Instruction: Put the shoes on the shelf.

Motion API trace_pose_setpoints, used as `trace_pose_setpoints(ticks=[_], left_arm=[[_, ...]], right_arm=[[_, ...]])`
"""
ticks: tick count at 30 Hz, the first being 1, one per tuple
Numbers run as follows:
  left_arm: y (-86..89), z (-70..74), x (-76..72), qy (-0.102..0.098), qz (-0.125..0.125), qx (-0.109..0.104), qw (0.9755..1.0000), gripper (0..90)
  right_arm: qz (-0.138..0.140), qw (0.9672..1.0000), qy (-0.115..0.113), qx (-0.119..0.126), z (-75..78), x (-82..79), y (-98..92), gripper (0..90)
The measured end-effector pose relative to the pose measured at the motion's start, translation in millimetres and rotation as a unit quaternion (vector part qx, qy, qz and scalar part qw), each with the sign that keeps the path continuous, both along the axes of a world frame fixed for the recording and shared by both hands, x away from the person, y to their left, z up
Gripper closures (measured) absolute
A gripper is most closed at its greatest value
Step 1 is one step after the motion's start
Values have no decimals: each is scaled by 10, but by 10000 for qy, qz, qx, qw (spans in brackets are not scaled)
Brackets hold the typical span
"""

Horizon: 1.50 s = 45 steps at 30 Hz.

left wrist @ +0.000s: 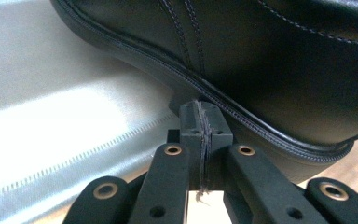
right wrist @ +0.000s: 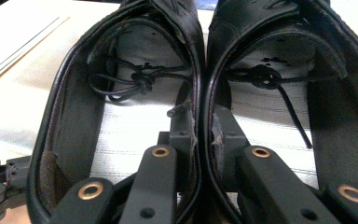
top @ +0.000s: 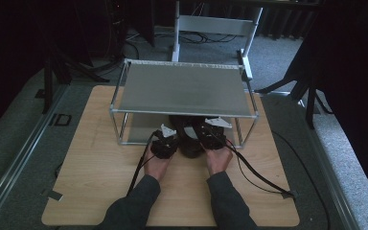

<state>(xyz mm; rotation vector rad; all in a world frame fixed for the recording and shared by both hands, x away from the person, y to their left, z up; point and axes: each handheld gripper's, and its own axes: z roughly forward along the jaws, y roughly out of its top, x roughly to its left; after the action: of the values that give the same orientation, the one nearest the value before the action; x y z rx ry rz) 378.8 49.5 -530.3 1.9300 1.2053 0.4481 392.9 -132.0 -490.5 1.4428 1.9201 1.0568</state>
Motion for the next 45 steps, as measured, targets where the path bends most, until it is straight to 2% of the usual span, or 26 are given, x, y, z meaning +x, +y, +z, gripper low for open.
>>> trace_pose_setpoints(ticks=[4,11,20,24,28,30,32,33,35,36,37,38,39,40,42,45], left_arm=[[-2,-25,71,-44,87,48,9999,897],[1,-39,164,-124,187,59,9997,898],[-38,-65,236,-241,244,48,9994,899],[-57,-66,269,-286,224,156,9992,899],[-70,-74,332,-237,200,228,9993,898],[-86,-102,372,-172,214,349,9990,897],[-90,-142,423,58,243,489,9985,889],[-89,-155,434,69,255,446,9987,882],[-83,-163,447,108,294,376,9988,863],[-78,-160,448,116,291,373,9988,854],[-74,-160,450,129,294,366,9988,844],[-76,-164,452,124,341,307,9989,835],[-62,-160,456,123,311,336,9989,825],[-48,-161,466,105,237,371,9990,817],[-61,-158,449,152,318,318,9989,806],[-41,-139,434,144,288,309,9990,790]], right_arm=[[-165,9998,-112,-42,-32,23,56,808],[-437,9988,-148,181,-85,74,99,808],[-555,9981,-243,137,-93,115,104,807],[-624,9975,-309,139,-104,126,111,805],[-739,9962,-442,147,-121,142,126,790],[-774,9954,-532,199,-126,152,132,746],[-714,9945,-713,296,-134,158,136,646],[-645,9939,-831,345,-133,162,137,552],[-618,9936,-846,431,-119,170,124,505],[-585,9934,-877,450,-116,171,116,452],[-591,9932,-910,416,-105,164,113,423],[-554,9935,-909,411,-86,155,98,406],[-534,9936,-904,421,-61,139,82,393],[-516,9931,-960,422,-26,106,70,397],[-326,9929,-1087,366,61,25,46,396],[-121,9937,-1096,175,166,-85,-18,396]])
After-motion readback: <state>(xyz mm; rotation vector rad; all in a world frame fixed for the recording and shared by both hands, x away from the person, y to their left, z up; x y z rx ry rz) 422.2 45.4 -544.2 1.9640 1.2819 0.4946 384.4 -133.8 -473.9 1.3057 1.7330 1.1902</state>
